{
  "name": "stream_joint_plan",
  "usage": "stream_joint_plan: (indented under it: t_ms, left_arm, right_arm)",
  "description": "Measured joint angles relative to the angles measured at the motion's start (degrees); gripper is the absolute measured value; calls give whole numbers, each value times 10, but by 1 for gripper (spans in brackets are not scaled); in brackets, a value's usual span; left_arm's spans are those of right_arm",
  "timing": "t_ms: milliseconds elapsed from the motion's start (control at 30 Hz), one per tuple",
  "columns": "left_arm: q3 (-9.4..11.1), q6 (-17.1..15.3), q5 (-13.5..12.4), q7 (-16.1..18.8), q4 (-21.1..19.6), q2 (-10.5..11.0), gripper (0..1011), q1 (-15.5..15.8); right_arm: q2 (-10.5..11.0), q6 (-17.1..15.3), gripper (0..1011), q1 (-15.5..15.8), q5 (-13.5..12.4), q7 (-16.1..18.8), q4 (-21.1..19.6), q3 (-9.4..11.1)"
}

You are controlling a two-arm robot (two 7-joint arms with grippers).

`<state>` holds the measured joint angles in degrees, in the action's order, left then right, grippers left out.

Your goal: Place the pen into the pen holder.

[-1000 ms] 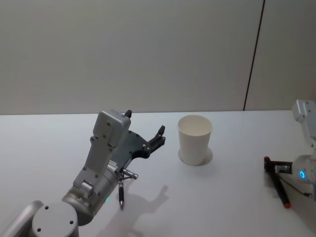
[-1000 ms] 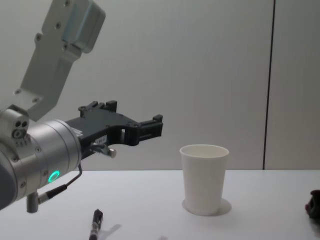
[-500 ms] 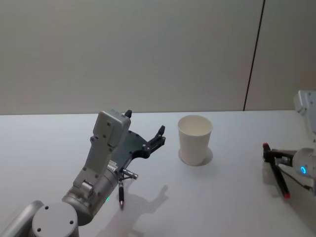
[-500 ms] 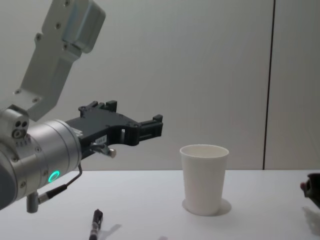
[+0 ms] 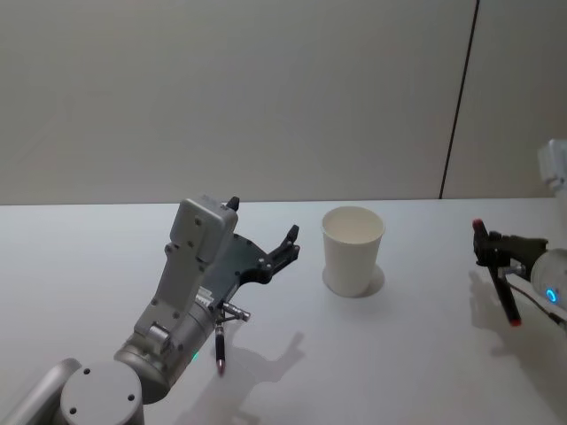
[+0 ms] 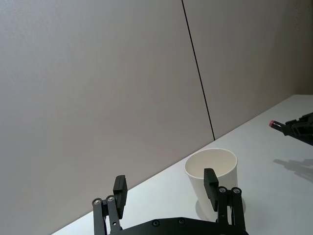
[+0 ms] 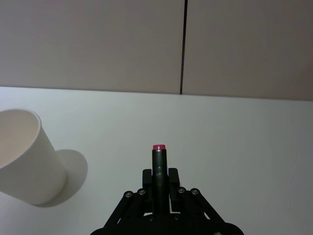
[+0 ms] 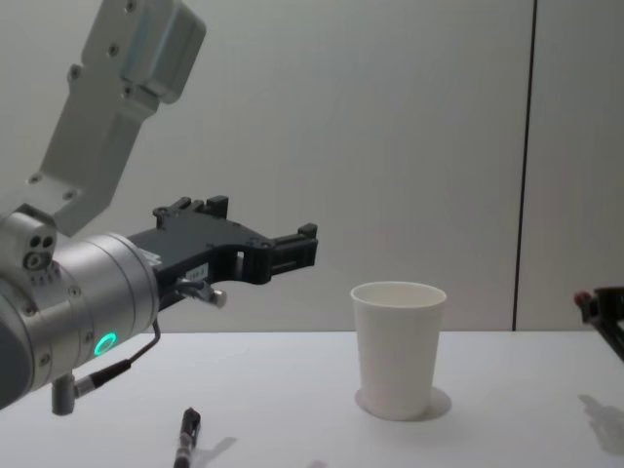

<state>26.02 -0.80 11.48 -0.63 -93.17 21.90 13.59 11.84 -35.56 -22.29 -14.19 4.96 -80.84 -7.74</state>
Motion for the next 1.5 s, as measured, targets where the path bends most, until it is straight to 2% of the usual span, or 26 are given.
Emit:
stream_joint_plan:
  t_ms: [100,267,300,500,633,800,833,1167,1267,1500]
  left_arm:
    - [0,0,0,0,0,0,1003,0]
    - [0,0,0,0,0,0,1003,0]
    - [0,0,0,0,0,0,1003,0]
    - [0,0,0,0,0,0,1003,0]
    - [0,0,0,0,0,0,1003,0]
    - [0,0,0,0,0,0,1003,0]
    - [0,0,0,0,0,0,1003,0]
    - [0,0,0,0,0,0,1003,0]
    - [0,0,0,0,0,0,1003,0]
    - [0,0,0,0,0,0,1003,0]
  right_arm:
    - [1,19,179,4,6,5,-5,-1]
    - [4,72,179,14,20,16,-18,-3]
    - [4,72,179,14,20,16,-18,-3]
    - [7,139,179,23,37,29,-25,-6]
    - [7,171,179,27,44,35,-25,-8]
    - [7,237,179,31,59,45,-21,-12]
    - [7,237,179,31,59,45,-21,-12]
    - [1,352,179,27,82,58,5,-20]
    - [-4,401,179,20,90,63,24,-24]
    - [-17,488,179,-1,100,71,70,-33]
